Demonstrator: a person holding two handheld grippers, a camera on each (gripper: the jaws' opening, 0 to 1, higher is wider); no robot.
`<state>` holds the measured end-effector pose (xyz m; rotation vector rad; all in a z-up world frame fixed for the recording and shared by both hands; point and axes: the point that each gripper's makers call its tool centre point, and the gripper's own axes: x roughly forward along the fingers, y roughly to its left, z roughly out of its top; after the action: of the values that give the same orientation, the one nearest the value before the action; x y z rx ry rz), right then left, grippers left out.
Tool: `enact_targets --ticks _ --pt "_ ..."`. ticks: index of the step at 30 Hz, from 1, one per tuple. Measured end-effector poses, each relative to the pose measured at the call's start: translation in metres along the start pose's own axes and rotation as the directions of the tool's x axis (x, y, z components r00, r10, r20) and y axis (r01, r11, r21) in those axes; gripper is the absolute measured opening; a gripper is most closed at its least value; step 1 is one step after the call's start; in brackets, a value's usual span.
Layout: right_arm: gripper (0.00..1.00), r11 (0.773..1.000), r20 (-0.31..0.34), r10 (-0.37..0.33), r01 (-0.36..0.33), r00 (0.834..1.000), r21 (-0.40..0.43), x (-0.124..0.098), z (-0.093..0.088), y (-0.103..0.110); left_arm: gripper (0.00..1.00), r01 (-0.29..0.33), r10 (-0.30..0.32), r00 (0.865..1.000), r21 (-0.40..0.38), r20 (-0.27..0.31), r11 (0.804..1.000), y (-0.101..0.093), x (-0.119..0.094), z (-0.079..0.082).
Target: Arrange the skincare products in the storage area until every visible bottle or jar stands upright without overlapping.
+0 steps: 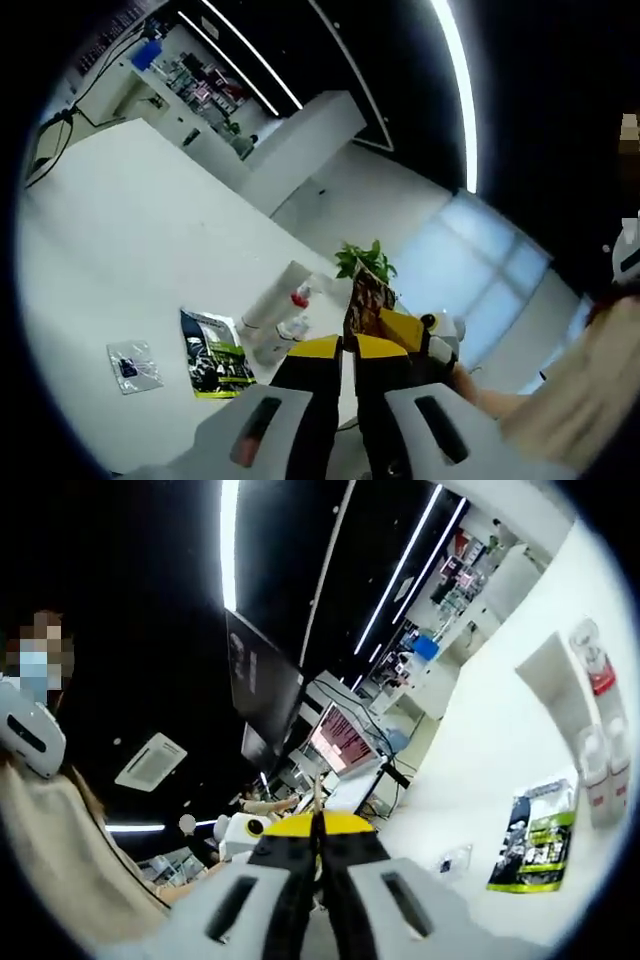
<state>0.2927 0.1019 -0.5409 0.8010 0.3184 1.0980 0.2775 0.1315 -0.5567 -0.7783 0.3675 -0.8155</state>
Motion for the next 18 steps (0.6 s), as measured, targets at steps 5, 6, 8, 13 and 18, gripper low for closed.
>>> enact_targets --ticks 5,6,8,13,18 --pt "0.06 0.993 -0.057 -0.078 0.072 0.995 -0.095 0.012 -0.006 -0.019 0.0 -0.027 0.029 0.999 -0.055 0.03 0.998 0.013 -0.007 0.007" --pt "0.1 0.989 -0.06 -0.102 0.095 0.993 -0.116 0.014 -0.006 -0.024 0.0 -0.038 0.04 0.999 -0.067 0.028 0.997 0.018 -0.007 0.008" --pt "0.17 0.981 -0.046 -0.128 0.119 0.991 -0.156 0.017 -0.001 -0.031 0.0 -0.055 0.057 0.998 -0.078 0.028 0.995 0.024 -0.008 0.01" --pt "0.02 0.977 -0.038 -0.147 0.139 0.988 -0.162 0.024 0.01 -0.041 0.0 -0.07 0.075 0.997 -0.119 0.036 0.99 0.039 -0.007 0.013" --pt "0.01 0.932 -0.061 -0.237 0.21 0.969 -0.295 0.037 0.007 -0.06 0.0 -0.108 0.113 0.993 -0.163 0.02 0.981 0.061 -0.001 0.009"
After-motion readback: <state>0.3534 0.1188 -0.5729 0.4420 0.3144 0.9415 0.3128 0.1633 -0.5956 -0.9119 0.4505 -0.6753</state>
